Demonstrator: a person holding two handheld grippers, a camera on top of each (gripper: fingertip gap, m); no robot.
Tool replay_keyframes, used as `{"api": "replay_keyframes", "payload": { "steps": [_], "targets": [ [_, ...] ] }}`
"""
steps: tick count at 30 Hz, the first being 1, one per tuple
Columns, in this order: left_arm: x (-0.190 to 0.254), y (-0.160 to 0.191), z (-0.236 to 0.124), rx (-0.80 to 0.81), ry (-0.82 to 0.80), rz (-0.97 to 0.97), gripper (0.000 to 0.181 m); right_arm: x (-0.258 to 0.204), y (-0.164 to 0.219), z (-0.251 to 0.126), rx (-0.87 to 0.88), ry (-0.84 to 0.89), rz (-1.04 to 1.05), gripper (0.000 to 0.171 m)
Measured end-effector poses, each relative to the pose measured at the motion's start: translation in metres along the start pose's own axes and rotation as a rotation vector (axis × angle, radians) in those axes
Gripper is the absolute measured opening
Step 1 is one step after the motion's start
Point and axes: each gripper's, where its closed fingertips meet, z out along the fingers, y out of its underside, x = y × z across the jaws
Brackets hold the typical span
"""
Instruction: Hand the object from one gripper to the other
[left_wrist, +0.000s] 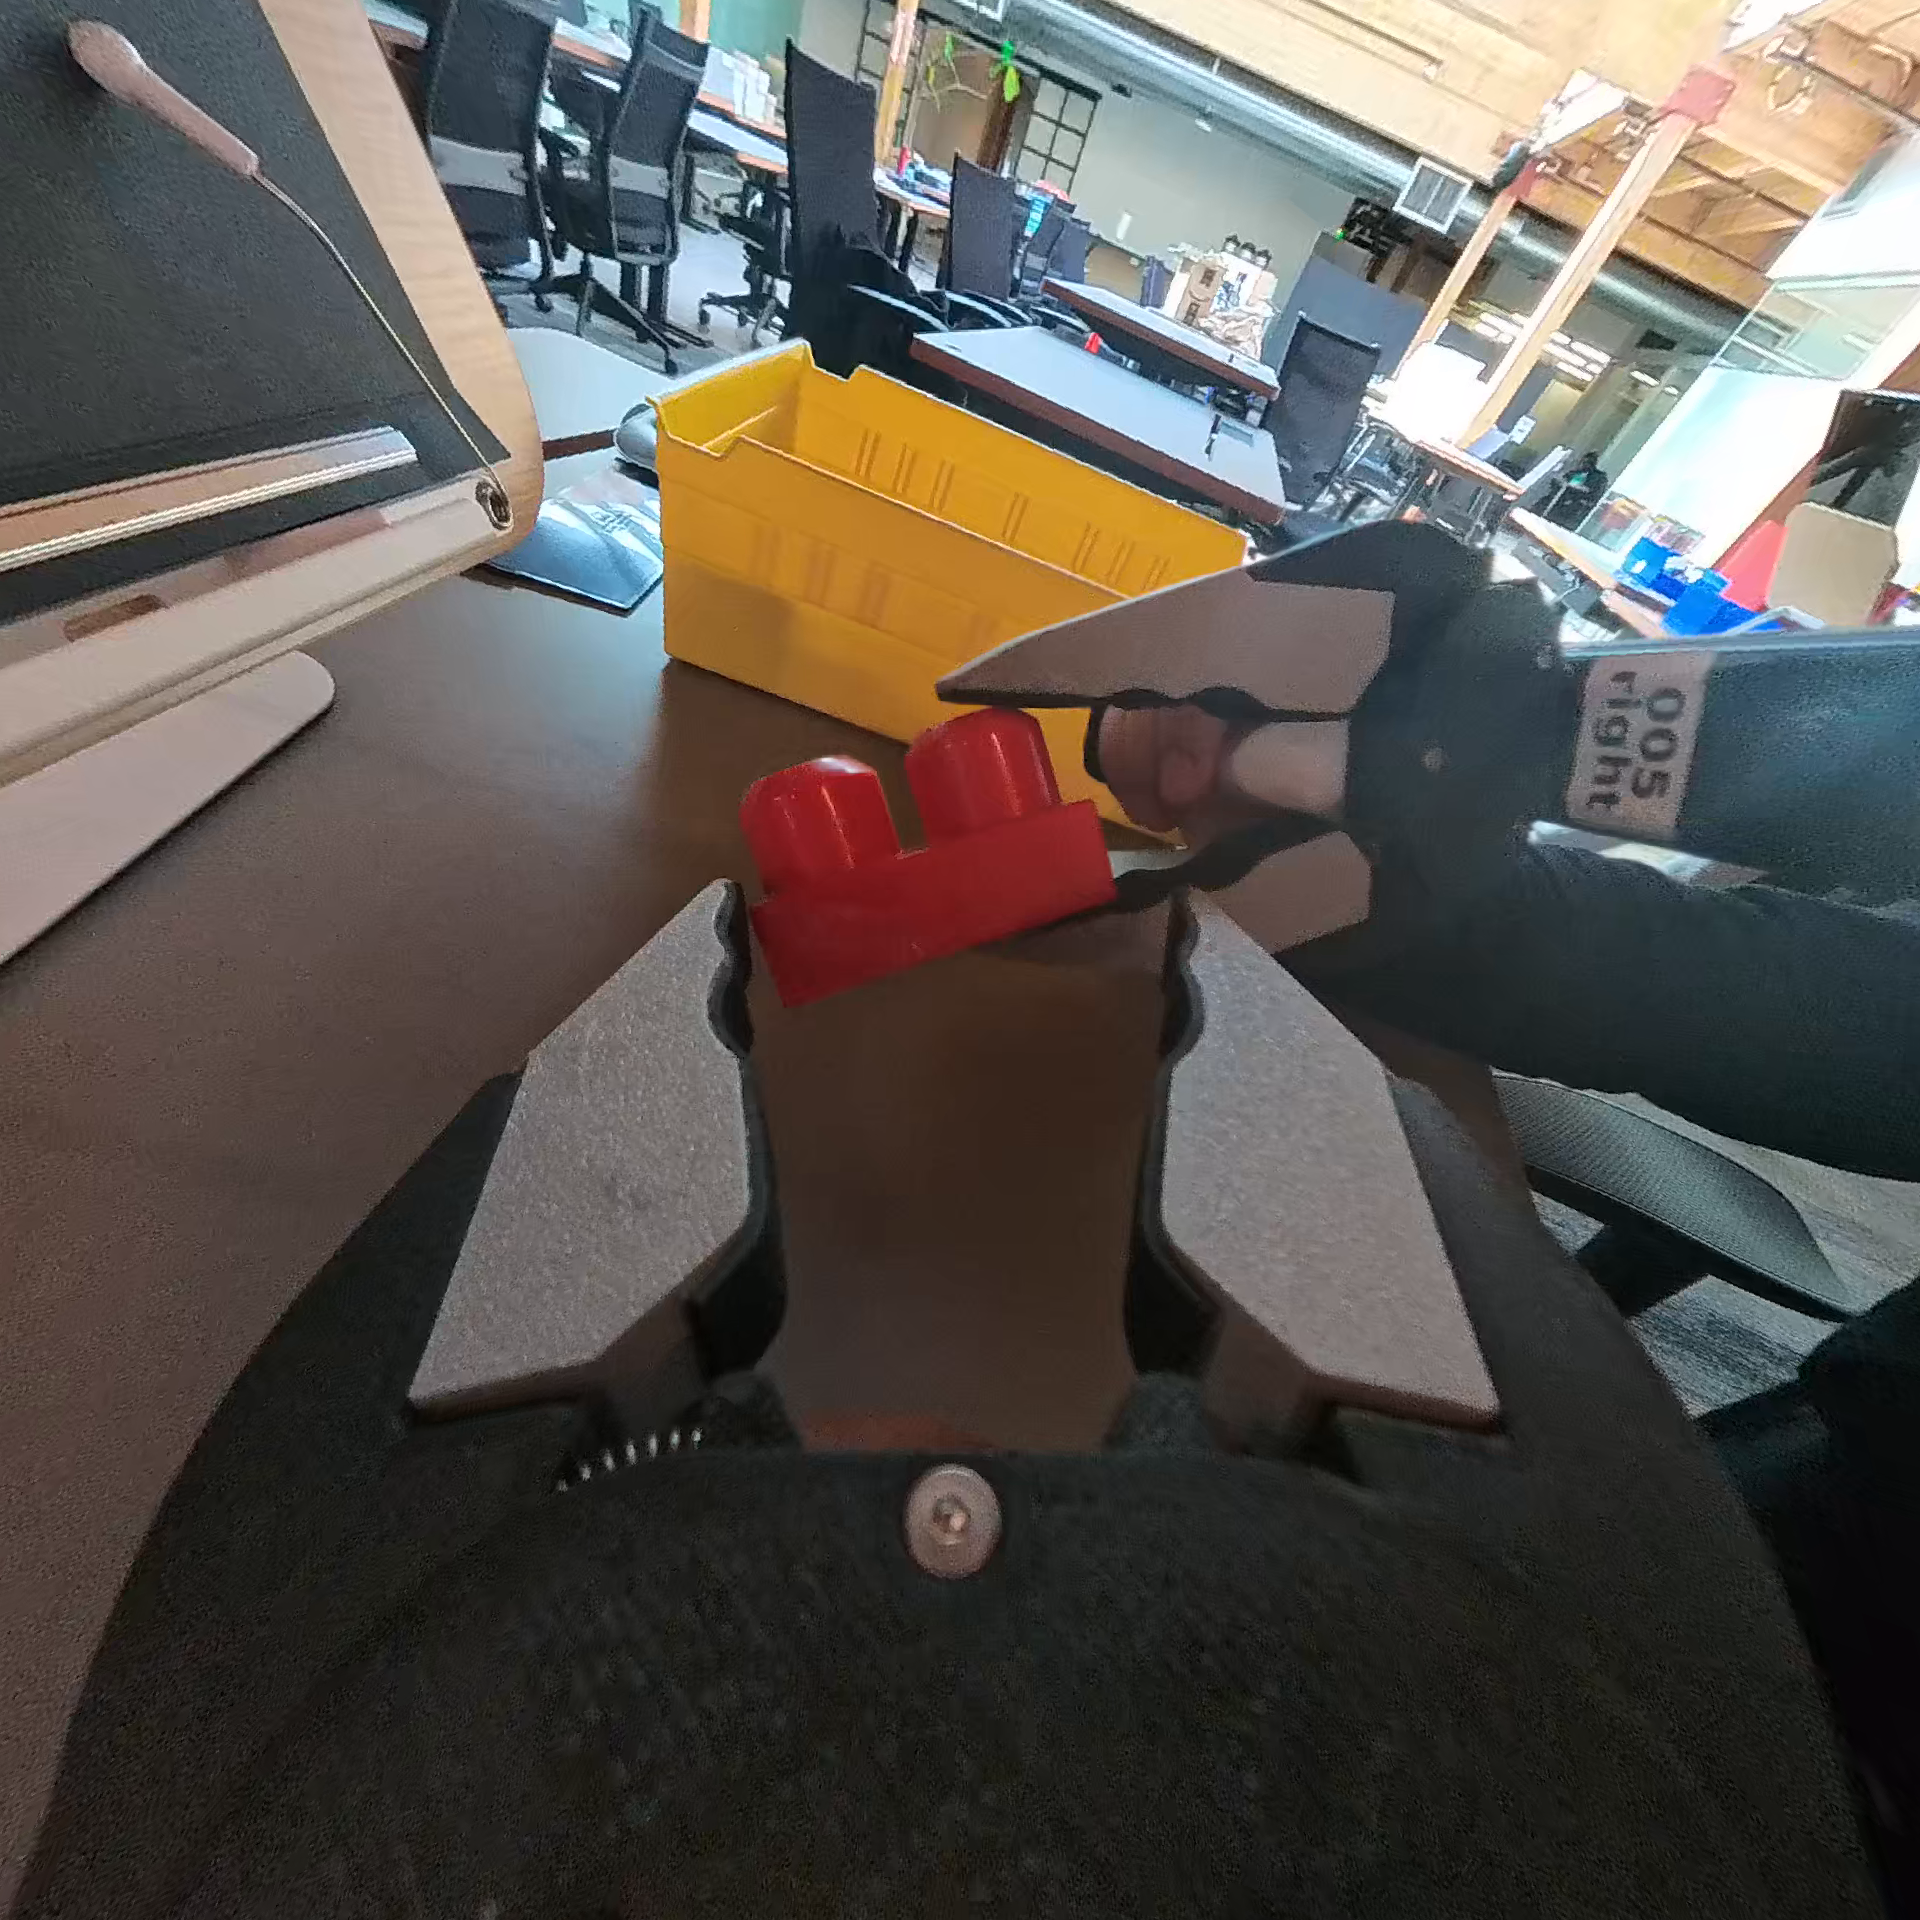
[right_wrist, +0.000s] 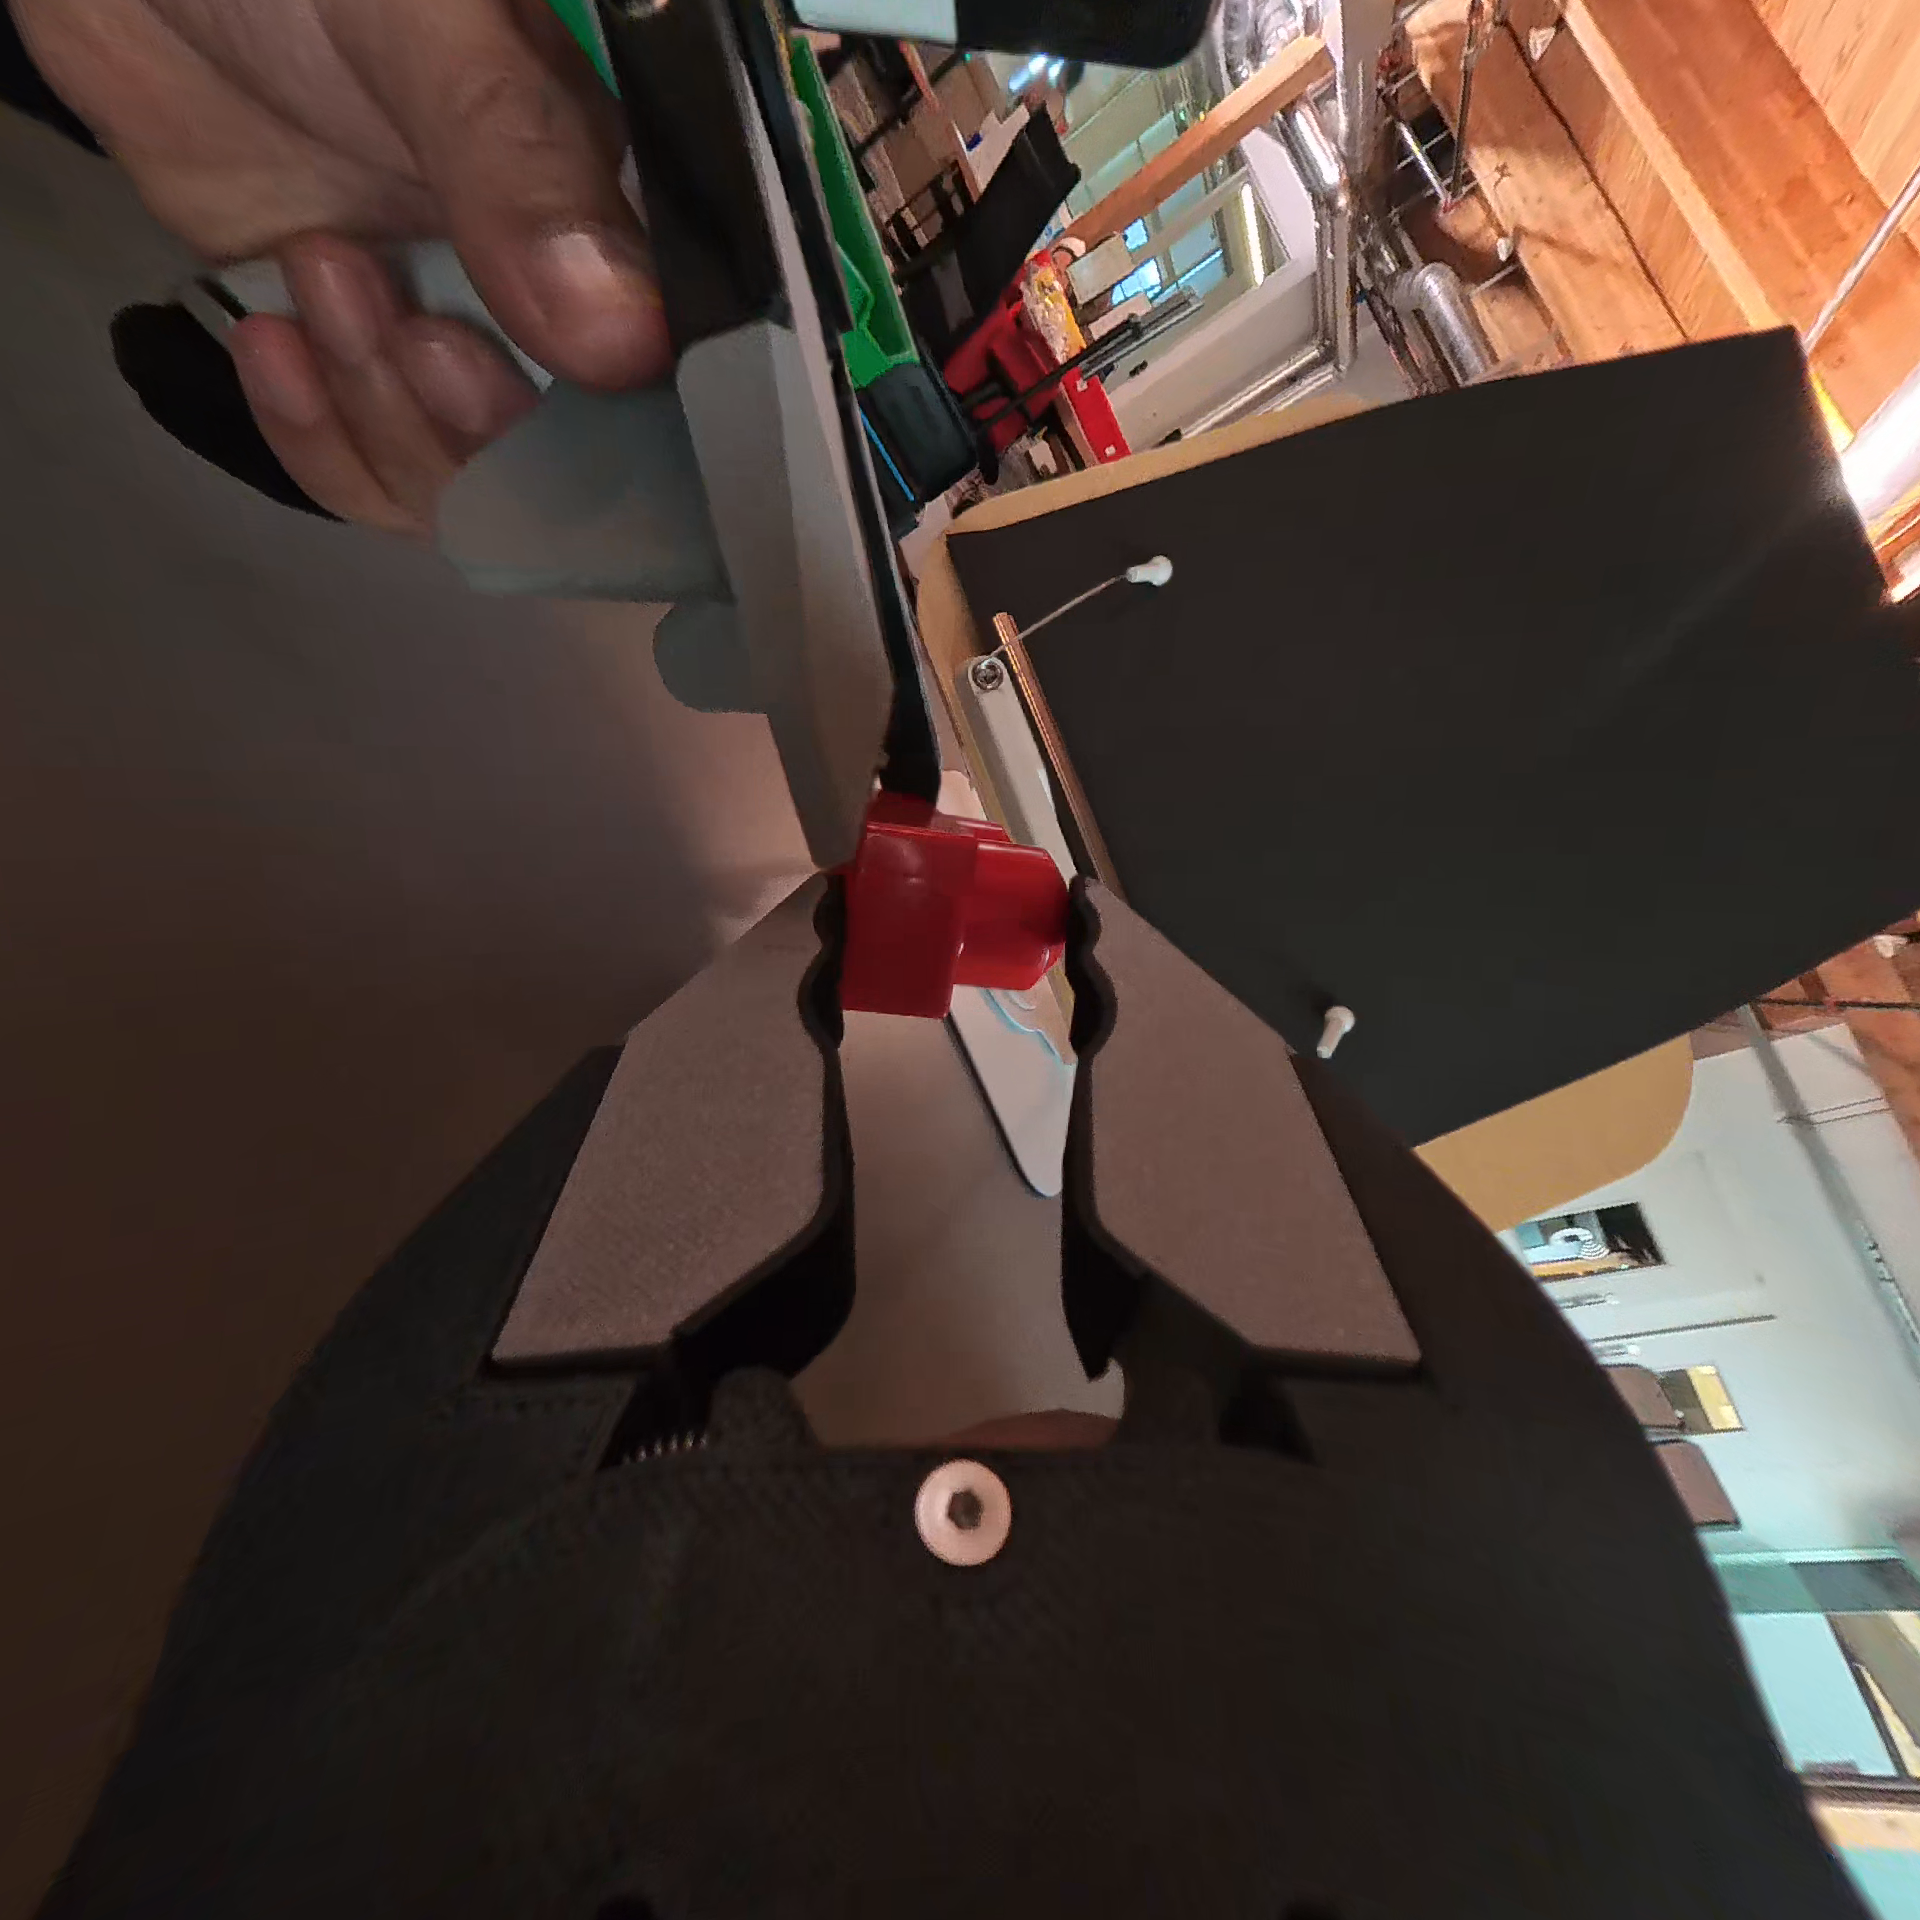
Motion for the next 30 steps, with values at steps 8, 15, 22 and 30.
{"api": "replay_keyframes", "payload": {
  "steps": [8, 15, 22, 30],
  "targets": [
    [-0.003, 0.009, 0.01, -0.033, -0.009, -0.056, 0.087, -0.007, 0.001, 0.003, -0.046, 0.028, -0.147, 0.04],
    [-0.011, 0.01, 0.009, -0.04, -0.044, -0.005, 0.074, -0.009, -0.006, 0.005, -0.007, 0.024, -0.095, 0.041],
    [-0.026, -0.009, -0.004, 0.032, -0.203, 0.176, 0.073, -0.014, 0.006, 0.007, 0.033, -0.14, 0.233, 0.052],
    [-0.028, -0.043, -0.027, 0.112, -0.551, 0.722, 0.073, 0.005, -0.006, -0.003, 0.244, -0.403, 0.905, 0.066]
  ]
}}
